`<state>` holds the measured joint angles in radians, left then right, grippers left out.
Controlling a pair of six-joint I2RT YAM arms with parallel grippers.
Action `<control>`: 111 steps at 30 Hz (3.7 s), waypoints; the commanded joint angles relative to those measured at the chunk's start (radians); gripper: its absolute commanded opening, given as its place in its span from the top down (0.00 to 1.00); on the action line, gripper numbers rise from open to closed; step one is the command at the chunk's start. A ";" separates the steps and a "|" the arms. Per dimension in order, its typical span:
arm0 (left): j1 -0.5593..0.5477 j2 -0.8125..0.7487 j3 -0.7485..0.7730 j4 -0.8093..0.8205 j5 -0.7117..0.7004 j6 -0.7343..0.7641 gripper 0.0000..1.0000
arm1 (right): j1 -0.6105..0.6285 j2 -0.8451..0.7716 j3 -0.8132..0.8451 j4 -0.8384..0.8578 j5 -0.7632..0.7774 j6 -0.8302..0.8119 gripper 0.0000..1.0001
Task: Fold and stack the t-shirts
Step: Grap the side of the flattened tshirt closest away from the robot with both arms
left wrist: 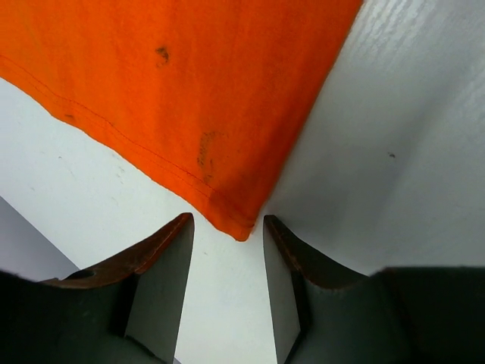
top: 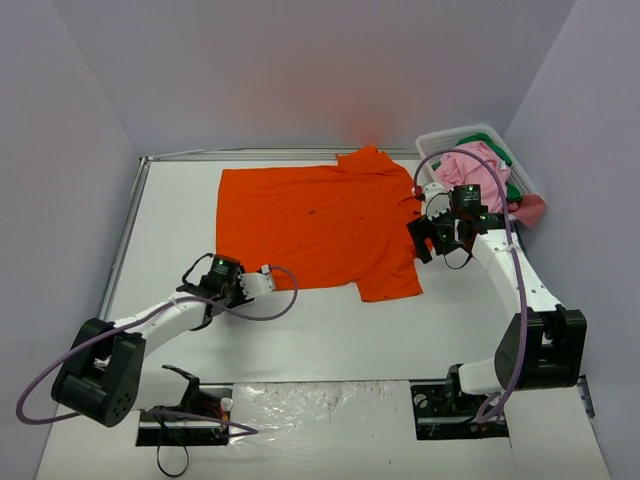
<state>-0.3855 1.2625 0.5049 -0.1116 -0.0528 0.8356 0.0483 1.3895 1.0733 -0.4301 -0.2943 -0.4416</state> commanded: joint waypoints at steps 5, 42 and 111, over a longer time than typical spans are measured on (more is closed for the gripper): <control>-0.001 0.071 0.035 -0.008 -0.028 0.025 0.60 | -0.013 -0.004 0.010 -0.004 -0.006 0.012 0.24; 0.208 0.193 0.403 -0.209 0.061 -0.259 0.98 | 0.235 0.025 -0.036 -0.188 0.132 -0.265 0.29; 0.301 0.290 0.422 -0.194 0.053 -0.374 0.98 | 0.390 0.316 -0.095 -0.145 -0.063 -0.635 0.81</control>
<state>-0.0902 1.5696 0.9058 -0.2886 -0.0143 0.4675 0.4335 1.6814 0.9684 -0.5484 -0.3687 -1.0958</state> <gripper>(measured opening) 0.034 0.212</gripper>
